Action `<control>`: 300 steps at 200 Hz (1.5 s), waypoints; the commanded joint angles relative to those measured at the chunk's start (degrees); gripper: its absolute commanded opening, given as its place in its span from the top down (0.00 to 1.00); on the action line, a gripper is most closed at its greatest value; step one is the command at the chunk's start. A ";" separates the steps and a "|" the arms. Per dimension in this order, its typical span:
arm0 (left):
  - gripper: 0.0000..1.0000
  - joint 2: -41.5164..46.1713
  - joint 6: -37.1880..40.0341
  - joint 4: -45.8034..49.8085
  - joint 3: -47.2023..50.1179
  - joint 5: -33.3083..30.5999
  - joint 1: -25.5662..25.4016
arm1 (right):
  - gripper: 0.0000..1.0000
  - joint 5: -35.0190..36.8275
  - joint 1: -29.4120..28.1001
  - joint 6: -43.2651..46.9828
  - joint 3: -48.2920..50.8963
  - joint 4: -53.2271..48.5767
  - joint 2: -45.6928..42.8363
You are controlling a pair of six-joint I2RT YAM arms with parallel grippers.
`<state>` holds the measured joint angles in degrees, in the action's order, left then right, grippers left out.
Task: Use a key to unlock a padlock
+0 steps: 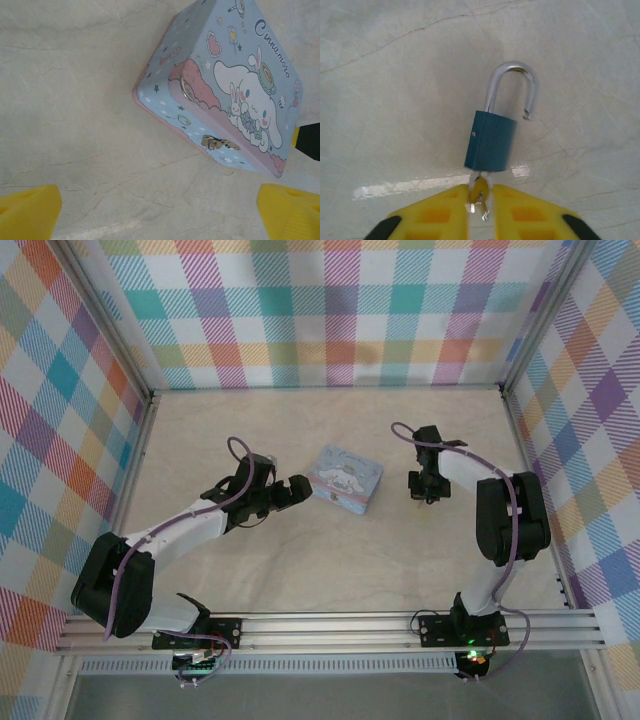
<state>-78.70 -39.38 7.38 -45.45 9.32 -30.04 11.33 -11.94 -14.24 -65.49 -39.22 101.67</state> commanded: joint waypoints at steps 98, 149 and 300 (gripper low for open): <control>0.00 7.95 3.96 13.01 -4.07 -13.62 1.48 | 0.00 -0.34 0.35 -1.93 4.38 2.60 -21.54; 0.00 10.23 11.84 19.37 -7.26 -30.60 5.67 | 0.00 6.20 0.87 -2.93 12.63 14.97 -33.58; 0.00 -4.99 36.73 -36.31 15.37 -38.09 20.26 | 0.00 19.70 2.60 13.07 45.17 80.44 -25.88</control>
<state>-82.74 -8.29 -17.41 -30.79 -31.92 -10.70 30.89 -10.35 -4.08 -21.71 26.65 74.65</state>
